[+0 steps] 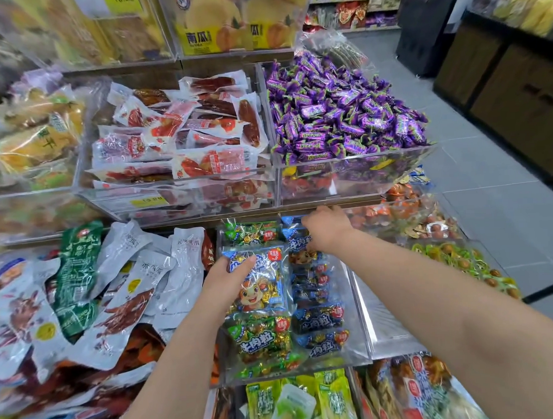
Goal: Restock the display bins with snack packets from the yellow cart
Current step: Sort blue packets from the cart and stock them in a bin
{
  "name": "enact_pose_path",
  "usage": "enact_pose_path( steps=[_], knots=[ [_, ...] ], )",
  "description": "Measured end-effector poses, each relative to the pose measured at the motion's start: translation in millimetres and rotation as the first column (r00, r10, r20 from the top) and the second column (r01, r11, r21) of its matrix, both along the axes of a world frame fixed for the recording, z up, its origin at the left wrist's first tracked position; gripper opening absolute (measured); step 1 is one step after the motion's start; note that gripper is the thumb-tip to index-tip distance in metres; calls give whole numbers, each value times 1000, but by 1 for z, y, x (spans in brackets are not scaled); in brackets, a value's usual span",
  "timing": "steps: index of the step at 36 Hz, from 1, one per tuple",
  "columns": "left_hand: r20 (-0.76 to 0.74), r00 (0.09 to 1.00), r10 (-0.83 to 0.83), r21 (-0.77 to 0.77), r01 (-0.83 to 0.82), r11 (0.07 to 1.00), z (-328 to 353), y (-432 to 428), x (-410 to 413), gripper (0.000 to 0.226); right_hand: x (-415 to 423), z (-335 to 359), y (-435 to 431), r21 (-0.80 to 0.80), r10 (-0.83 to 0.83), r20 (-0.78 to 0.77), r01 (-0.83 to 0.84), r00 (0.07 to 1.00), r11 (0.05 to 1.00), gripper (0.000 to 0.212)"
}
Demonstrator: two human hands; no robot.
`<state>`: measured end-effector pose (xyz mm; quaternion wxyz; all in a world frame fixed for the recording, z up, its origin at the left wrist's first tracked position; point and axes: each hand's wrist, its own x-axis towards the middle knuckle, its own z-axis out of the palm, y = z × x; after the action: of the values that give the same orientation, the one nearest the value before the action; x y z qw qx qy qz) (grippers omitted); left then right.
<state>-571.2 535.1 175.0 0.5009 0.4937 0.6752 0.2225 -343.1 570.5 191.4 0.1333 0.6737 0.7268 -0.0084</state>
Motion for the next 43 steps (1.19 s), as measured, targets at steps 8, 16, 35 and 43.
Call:
enact_pose_path(
  steps=[8,16,35,43],
  knots=[
    [13,1000,14,0,-14,1000,-3,2,2,88,-2,-32,-28,233,139,-80,-117,987,965,57],
    [49,999,13,-9,-13,1000,-3,2,1,81,-9,-38,-22,125,95,-209,-69,973,990,63],
    [120,973,-199,34,196,980,8,-18,29,34,2,25,-61,-122,-106,-770,18,630,992,67],
    [-17,929,-369,275,359,892,15,-16,35,40,34,47,-65,-124,-140,-755,69,640,990,18]
  ],
)
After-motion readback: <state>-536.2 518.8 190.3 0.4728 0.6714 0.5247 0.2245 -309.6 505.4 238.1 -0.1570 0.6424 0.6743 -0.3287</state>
